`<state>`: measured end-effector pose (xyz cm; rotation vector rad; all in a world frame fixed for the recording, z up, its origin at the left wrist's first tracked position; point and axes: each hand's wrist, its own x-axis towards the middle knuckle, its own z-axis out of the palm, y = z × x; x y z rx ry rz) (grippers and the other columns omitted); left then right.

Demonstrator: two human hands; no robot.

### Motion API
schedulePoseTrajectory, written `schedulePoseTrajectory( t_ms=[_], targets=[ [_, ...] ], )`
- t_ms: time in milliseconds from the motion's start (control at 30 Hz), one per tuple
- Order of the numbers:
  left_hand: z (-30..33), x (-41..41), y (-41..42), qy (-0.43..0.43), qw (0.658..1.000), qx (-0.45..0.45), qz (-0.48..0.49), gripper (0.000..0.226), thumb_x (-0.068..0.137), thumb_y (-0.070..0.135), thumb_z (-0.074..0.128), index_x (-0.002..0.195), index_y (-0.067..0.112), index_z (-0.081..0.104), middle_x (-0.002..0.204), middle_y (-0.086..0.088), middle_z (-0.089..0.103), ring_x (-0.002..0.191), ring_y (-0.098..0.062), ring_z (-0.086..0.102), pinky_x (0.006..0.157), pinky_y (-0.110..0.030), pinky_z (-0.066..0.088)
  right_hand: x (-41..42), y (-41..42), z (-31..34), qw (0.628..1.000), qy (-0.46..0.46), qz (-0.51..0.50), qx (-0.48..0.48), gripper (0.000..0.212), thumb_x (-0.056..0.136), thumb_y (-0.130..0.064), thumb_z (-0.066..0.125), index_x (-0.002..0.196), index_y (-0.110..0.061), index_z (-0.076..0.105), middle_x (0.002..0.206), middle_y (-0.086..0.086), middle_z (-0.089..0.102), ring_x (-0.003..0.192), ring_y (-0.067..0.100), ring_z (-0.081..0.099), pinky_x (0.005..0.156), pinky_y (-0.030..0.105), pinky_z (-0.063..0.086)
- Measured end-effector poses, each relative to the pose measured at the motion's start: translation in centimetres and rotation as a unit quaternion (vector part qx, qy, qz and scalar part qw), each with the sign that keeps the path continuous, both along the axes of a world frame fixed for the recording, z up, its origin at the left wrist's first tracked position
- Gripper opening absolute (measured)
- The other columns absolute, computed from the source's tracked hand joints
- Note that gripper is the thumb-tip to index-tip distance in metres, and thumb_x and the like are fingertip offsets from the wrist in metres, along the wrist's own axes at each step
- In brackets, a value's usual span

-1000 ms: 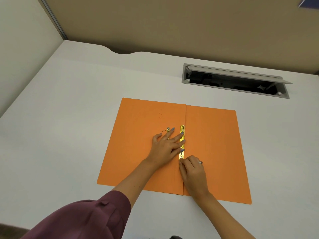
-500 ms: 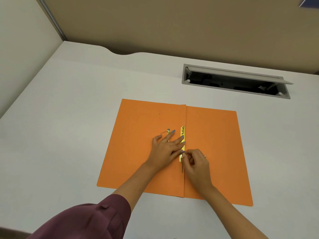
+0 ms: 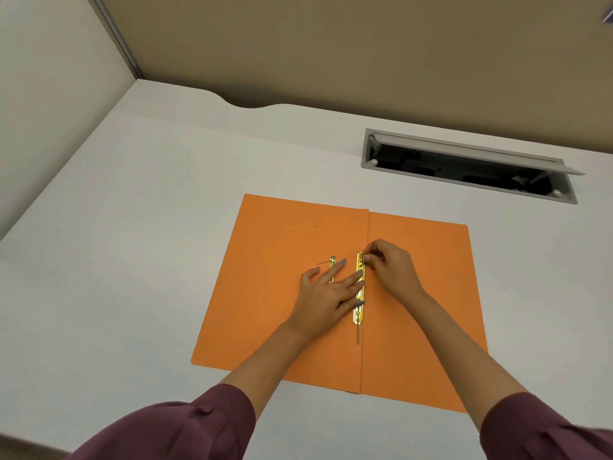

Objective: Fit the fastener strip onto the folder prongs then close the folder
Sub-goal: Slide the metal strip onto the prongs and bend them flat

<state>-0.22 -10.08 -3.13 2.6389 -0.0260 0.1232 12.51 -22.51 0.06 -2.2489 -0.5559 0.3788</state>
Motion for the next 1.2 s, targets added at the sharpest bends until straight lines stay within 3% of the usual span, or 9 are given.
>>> schedulePoseTrajectory(
  t_ms=[167, 333, 533, 633, 733, 900, 1067, 1200],
  targets=[
    [0.0, -0.1, 0.0, -0.002, 1.0, 0.0, -0.004, 0.036, 0.091, 0.047, 0.048, 0.123, 0.032, 0.058, 0.137, 0.017, 0.052, 0.141, -0.014, 0.027, 0.103, -0.052, 0.022, 0.7, 0.4, -0.1, 0.995, -0.031, 0.062, -0.066, 0.01, 0.085, 0.003, 0.056, 0.091, 0.0, 0.063, 0.093, 0.016, 0.064, 0.083, 0.019, 0.053, 0.07, 0.022, 0.035],
    [0.1, 0.0, 0.0, 0.008, 1.0, 0.005, -0.008, 0.037, 0.092, 0.049, 0.045, 0.124, 0.034, 0.056, 0.138, 0.019, 0.05, 0.141, -0.013, 0.024, 0.104, -0.051, 0.019, 0.8, 0.6, -0.4, 0.991, -0.045, 0.062, -0.112, 0.011, 0.089, -0.009, 0.054, 0.094, -0.009, 0.064, 0.095, 0.012, 0.061, 0.089, 0.025, 0.057, 0.076, 0.037, 0.046],
    [0.0, 0.0, 0.1, 0.005, 1.0, 0.0, -0.004, 0.037, 0.092, 0.048, 0.046, 0.124, 0.033, 0.057, 0.137, 0.018, 0.051, 0.141, -0.013, 0.024, 0.104, -0.051, 0.02, 0.9, 0.8, -0.3, 0.997, -0.008, 0.014, -0.08, 0.009, 0.088, -0.016, 0.055, 0.087, -0.017, 0.065, 0.086, 0.005, 0.064, 0.08, 0.02, 0.056, 0.071, 0.035, 0.046],
    [0.1, -0.1, 0.0, 0.0, 1.0, -0.007, -0.006, 0.035, 0.091, 0.047, 0.048, 0.122, 0.032, 0.058, 0.136, 0.017, 0.052, 0.141, -0.014, 0.025, 0.104, -0.051, 0.02, 1.0, 1.2, -0.3, 0.997, 0.03, -0.04, -0.051, 0.009, 0.087, -0.014, 0.055, 0.083, -0.018, 0.062, 0.071, 0.0, 0.061, 0.065, 0.018, 0.054, 0.064, 0.032, 0.045],
    [0.2, -0.1, -0.1, -0.003, 1.0, -0.008, -0.009, 0.035, 0.091, 0.046, 0.048, 0.121, 0.032, 0.059, 0.136, 0.016, 0.053, 0.141, -0.015, 0.026, 0.103, -0.051, 0.021, 1.0, 1.5, -0.5, 0.995, 0.044, -0.076, -0.038, 0.006, 0.085, -0.011, 0.055, 0.089, -0.014, 0.059, 0.062, -0.004, 0.055, 0.065, 0.022, 0.055, 0.064, 0.034, 0.046],
    [0.2, -0.2, 0.0, 0.004, 1.0, -0.001, -0.009, 0.036, 0.092, 0.047, 0.046, 0.124, 0.033, 0.057, 0.138, 0.018, 0.05, 0.141, -0.014, 0.025, 0.104, -0.051, 0.02, -0.1, 0.8, -0.7, 0.993, 0.037, -0.112, -0.004, 0.028, 0.089, -0.013, 0.054, 0.116, -0.007, 0.049, 0.067, 0.006, 0.062, 0.068, 0.024, 0.06, 0.063, 0.03, 0.041],
    [0.1, -0.8, 0.4, -0.013, 0.999, -0.023, -0.03, 0.033, 0.096, 0.034, 0.047, 0.127, 0.03, 0.055, 0.141, 0.011, 0.049, 0.139, -0.014, 0.031, 0.108, -0.048, 0.022, -2.5, -0.2, -0.7, 0.991, 0.007, -0.131, 0.024, 0.029, 0.089, -0.011, 0.055, 0.117, -0.005, 0.05, 0.068, -0.005, 0.055, 0.069, 0.017, 0.054, 0.062, 0.028, 0.038],
    [0.3, -2.2, 1.9, -0.04, 0.995, -0.087, 0.019, 0.033, 0.094, 0.017, 0.051, 0.126, 0.024, 0.056, 0.138, 0.002, 0.053, 0.136, -0.016, 0.036, 0.108, -0.041, 0.029, -5.0, -0.6, -0.4, 0.992, -0.007, -0.121, 0.035, 0.029, 0.089, -0.008, 0.055, 0.117, -0.004, 0.052, 0.082, 0.003, 0.06, 0.078, 0.02, 0.057, 0.074, 0.033, 0.045]
  ],
)
